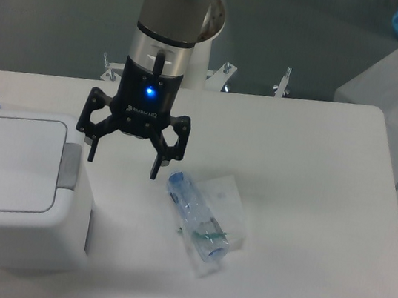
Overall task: Open the trash can
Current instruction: 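Lower the gripper fingers onto the edge of the trash can lid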
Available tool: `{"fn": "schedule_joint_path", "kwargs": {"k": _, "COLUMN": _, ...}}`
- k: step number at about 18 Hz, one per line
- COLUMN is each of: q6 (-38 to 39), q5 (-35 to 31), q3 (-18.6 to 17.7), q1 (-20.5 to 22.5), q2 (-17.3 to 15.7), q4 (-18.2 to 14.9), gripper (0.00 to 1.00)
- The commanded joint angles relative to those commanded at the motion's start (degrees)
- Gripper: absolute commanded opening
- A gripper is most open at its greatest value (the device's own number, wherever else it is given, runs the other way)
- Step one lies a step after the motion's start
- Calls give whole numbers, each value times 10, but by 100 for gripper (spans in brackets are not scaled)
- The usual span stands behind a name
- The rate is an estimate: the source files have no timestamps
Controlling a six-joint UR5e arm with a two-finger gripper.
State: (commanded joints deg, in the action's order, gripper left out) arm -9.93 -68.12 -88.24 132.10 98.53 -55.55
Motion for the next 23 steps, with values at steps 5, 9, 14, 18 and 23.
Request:
{"fn": "schedule_joint_path", "kwargs": {"k": 5, "q6": 23, "q5": 0, "q3": 0, "q1": -9, "q2": 4, "q4": 0, "gripper": 100}}
{"fn": "schedule_joint_path", "kwargs": {"k": 9, "q6": 28, "q5": -4, "q3": -1, "q1": -22, "q2": 15, "q4": 2, "gripper": 100}}
{"fn": "schedule_joint_path", "kwargs": {"k": 14, "q6": 28, "q5": -4, "q3": -1, "q1": -23, "q2": 17, "q4": 2, "gripper": 100}}
{"fn": "schedule_joint_path", "kwargs": {"k": 18, "q6": 27, "q5": -4, "q3": -1, "q1": -23, "q2": 19, "q4": 2, "gripper": 100}}
{"fn": "schedule_joint_path", "kwargs": {"k": 23, "q6": 27, "q5": -4, "q3": -1, "q1": -23, "q2": 21, "q4": 3, "gripper": 100}}
